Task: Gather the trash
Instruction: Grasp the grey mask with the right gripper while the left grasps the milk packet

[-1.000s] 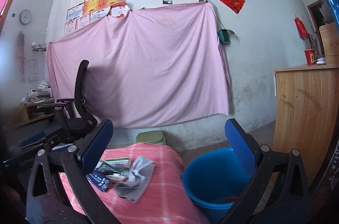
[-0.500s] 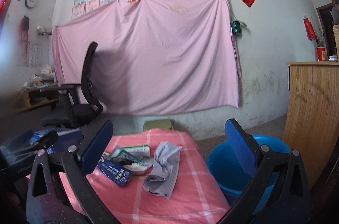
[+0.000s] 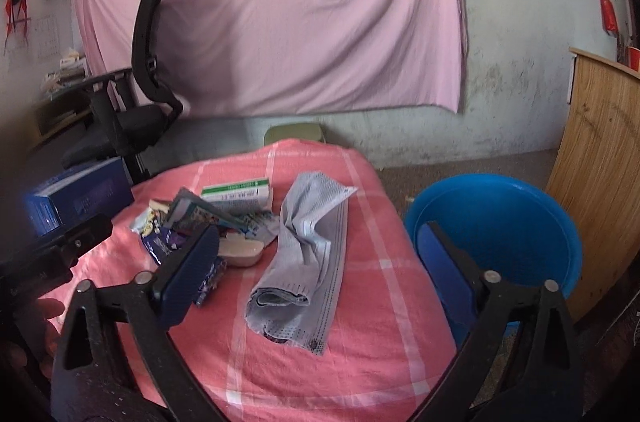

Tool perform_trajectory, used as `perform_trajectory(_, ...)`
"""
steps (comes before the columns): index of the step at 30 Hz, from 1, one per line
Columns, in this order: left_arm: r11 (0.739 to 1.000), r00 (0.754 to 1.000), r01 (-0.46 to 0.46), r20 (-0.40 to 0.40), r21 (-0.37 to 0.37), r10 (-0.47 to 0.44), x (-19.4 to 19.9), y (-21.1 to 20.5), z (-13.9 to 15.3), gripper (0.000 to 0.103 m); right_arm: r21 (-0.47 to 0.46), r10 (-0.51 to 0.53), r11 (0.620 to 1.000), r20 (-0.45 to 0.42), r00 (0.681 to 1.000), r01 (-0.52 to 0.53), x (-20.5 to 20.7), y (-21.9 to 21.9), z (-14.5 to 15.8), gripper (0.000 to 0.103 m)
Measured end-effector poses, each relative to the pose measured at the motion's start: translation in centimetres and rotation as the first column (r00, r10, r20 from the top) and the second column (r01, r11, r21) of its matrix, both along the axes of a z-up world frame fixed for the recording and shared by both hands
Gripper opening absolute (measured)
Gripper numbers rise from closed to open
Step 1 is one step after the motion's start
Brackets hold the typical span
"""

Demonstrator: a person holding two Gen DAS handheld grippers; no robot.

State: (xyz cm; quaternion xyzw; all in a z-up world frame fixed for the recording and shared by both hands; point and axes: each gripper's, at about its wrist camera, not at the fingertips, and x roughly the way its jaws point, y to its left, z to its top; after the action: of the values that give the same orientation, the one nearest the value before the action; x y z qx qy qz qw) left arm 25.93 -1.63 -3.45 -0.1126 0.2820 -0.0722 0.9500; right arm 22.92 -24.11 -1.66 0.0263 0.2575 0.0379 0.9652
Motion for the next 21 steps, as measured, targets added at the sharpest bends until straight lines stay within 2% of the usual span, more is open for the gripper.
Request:
perform_trajectory(3, 0.999, 0.999, 0.034, -0.039, -0.039, -0.035, 0.8, 0.2, -0.5, 0.095, -0.004, 0.003, 1.0, -0.048, 0.999, -0.003, 0.7, 0.1, -0.6, 0.098)
perform_trajectory(5, 0.996, 0.995, 0.066, -0.076, -0.067, -0.071, 1.4, 0.1, -1.0, 0.087, -0.002, 0.004, 1.0, -0.078, 0.997, -0.004, 1.2, 0.1, -1.0, 0.091)
perform_trajectory(7, 0.991, 0.987, 0.091, -0.123, -0.098, -0.103, 2.0, -0.3, -1.4, 0.073, 0.004, 0.004, 1.0, -0.103, 0.995, -0.003, 1.5, 0.0, -1.3, 0.088)
perform_trajectory(10, 0.982, 0.973, 0.117, -0.181, -0.151, -0.144, 3.0, -0.4, -2.3, 0.068, 0.017, 0.011, 1.0, -0.146, 0.989, -0.008, 2.1, -0.2, -1.8, 0.086)
perform_trajectory(15, 0.977, 0.966, 0.119, -0.204, -0.179, -0.155, 3.7, -0.9, -2.5, 0.068, 0.035, 0.01, 0.999, -0.189, 0.982, -0.004, 2.5, -0.6, -2.3, 0.084)
perform_trajectory(17, 0.981, 0.964, 0.118, -0.22, -0.151, -0.15, 3.9, -1.3, -2.4, 0.068, 0.035, 0.007, 0.999, -0.199, 0.98, 0.0, 2.7, -0.6, -2.4, 0.084)
perform_trajectory(18, 0.982, 0.963, 0.124, -0.22, -0.144, -0.154, 3.9, -1.5, -2.3, 0.066, 0.034, 0.005, 0.999, -0.206, 0.979, 0.002, 2.8, -0.6, -2.5, 0.084)
perform_trajectory(19, 0.98, 0.962, 0.133, -0.22, -0.148, -0.163, 3.9, -1.6, -2.2, 0.059, 0.034, 0.005, 0.999, -0.21, 0.978, 0.002, 2.9, -0.7, -2.6, 0.084)
perform_trajectory(21, 0.979, 0.958, 0.138, -0.232, -0.152, -0.171, 4.0, -1.9, -2.4, 0.052, 0.035, 0.001, 0.999, -0.224, 0.975, 0.007, 3.1, -0.7, -2.7, 0.084)
